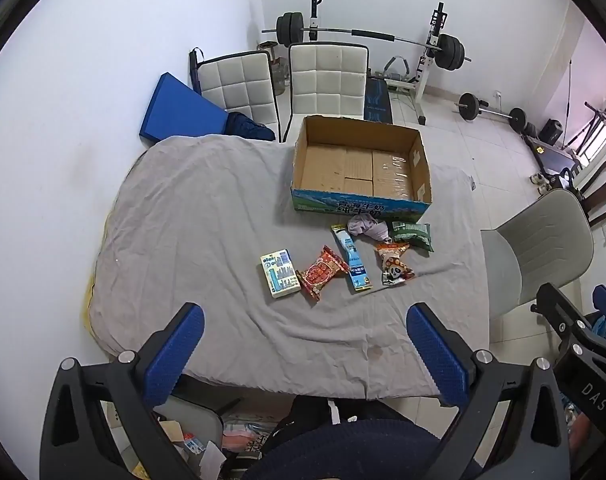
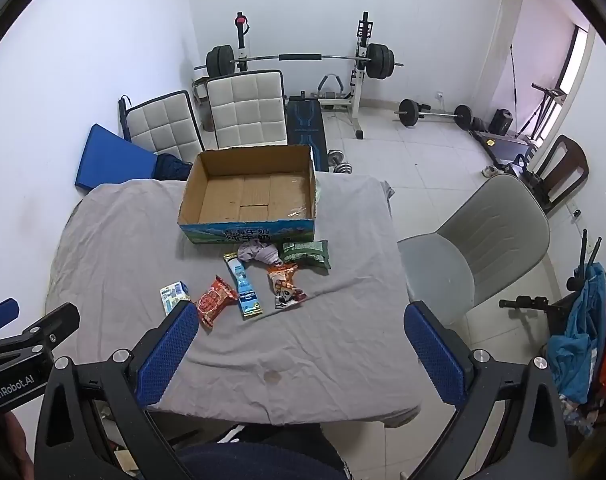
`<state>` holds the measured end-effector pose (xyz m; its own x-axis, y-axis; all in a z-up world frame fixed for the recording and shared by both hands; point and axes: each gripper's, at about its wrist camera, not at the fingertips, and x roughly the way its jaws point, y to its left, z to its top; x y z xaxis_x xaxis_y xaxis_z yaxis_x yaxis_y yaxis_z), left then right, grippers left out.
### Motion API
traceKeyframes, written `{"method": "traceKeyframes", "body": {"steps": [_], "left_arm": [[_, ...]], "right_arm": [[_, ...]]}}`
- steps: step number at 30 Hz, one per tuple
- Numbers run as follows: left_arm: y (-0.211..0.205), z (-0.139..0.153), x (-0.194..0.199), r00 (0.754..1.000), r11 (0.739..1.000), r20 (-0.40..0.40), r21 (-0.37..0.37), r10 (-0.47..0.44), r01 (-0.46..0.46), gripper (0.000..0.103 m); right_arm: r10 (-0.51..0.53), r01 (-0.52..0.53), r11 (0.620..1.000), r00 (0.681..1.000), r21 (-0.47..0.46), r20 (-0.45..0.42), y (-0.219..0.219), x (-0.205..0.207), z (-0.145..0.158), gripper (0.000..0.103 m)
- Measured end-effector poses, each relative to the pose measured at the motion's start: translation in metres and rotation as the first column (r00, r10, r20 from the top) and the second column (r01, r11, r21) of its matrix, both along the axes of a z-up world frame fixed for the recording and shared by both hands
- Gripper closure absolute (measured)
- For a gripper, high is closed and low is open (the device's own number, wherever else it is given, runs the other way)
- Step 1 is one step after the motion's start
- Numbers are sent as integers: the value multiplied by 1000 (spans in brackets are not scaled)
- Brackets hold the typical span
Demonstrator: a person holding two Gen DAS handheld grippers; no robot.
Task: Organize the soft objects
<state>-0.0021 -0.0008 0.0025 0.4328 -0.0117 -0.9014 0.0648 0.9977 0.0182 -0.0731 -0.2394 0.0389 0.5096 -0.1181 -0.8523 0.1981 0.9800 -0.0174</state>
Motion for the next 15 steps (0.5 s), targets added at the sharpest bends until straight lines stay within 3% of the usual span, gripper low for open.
{"method": "traceKeyframes", "body": {"steps": [15], "left_arm": [[3, 1, 3, 1000, 1000, 9, 6, 2, -2, 0]], "right_arm": [[11, -11, 1000, 1000, -7, 10, -2, -2, -9, 0]]}}
